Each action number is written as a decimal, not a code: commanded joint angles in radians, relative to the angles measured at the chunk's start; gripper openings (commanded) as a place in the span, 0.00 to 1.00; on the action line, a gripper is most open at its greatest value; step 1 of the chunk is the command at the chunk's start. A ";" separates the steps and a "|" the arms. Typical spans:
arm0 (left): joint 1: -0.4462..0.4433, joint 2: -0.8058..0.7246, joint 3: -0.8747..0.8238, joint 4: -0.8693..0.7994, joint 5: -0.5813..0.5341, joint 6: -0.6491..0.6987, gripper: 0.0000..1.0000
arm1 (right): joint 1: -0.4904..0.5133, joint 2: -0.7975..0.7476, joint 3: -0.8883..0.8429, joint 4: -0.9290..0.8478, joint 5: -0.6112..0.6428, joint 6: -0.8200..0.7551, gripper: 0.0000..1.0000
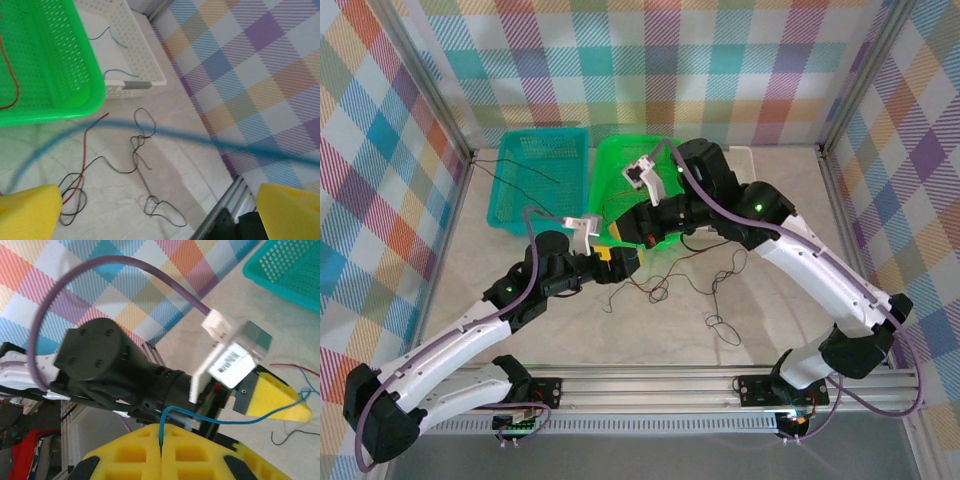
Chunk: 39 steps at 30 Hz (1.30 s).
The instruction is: Untangle the cables
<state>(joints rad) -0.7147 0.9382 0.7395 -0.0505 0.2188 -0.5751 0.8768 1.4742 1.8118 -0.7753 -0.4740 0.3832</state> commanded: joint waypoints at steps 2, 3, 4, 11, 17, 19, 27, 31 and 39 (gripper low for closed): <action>0.003 -0.049 0.042 -0.098 -0.100 0.076 0.99 | -0.006 -0.052 -0.006 0.049 -0.045 0.017 0.00; 0.000 -0.065 0.043 -0.124 -0.127 0.087 0.99 | -0.006 -0.058 -0.010 0.048 -0.040 0.016 0.00; -0.001 -0.076 0.052 -0.156 -0.161 0.096 0.99 | -0.009 -0.063 -0.012 0.048 -0.039 0.016 0.00; -0.033 -0.151 0.075 -0.274 -0.185 0.146 0.99 | -0.016 -0.069 -0.024 0.030 -0.008 0.009 0.00; -0.057 -0.157 0.091 -0.324 -0.213 0.199 1.00 | -0.018 -0.069 -0.042 0.067 -0.058 0.030 0.00; -0.060 -0.132 0.111 -0.339 -0.222 0.211 0.99 | -0.018 -0.069 -0.042 0.069 -0.080 0.035 0.00; -0.061 -0.120 0.131 -0.315 -0.317 0.235 1.00 | -0.018 -0.081 -0.089 0.102 -0.216 0.052 0.00; -0.061 -0.106 0.127 -0.289 -0.362 0.243 1.00 | -0.018 -0.077 -0.111 0.119 -0.268 0.061 0.00; -0.061 -0.061 0.119 -0.256 -0.312 0.249 0.74 | -0.018 -0.088 -0.134 0.203 -0.342 0.103 0.00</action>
<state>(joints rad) -0.7654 0.8780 0.8391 -0.3557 -0.1097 -0.3367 0.8631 1.4162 1.6810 -0.6376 -0.7513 0.4648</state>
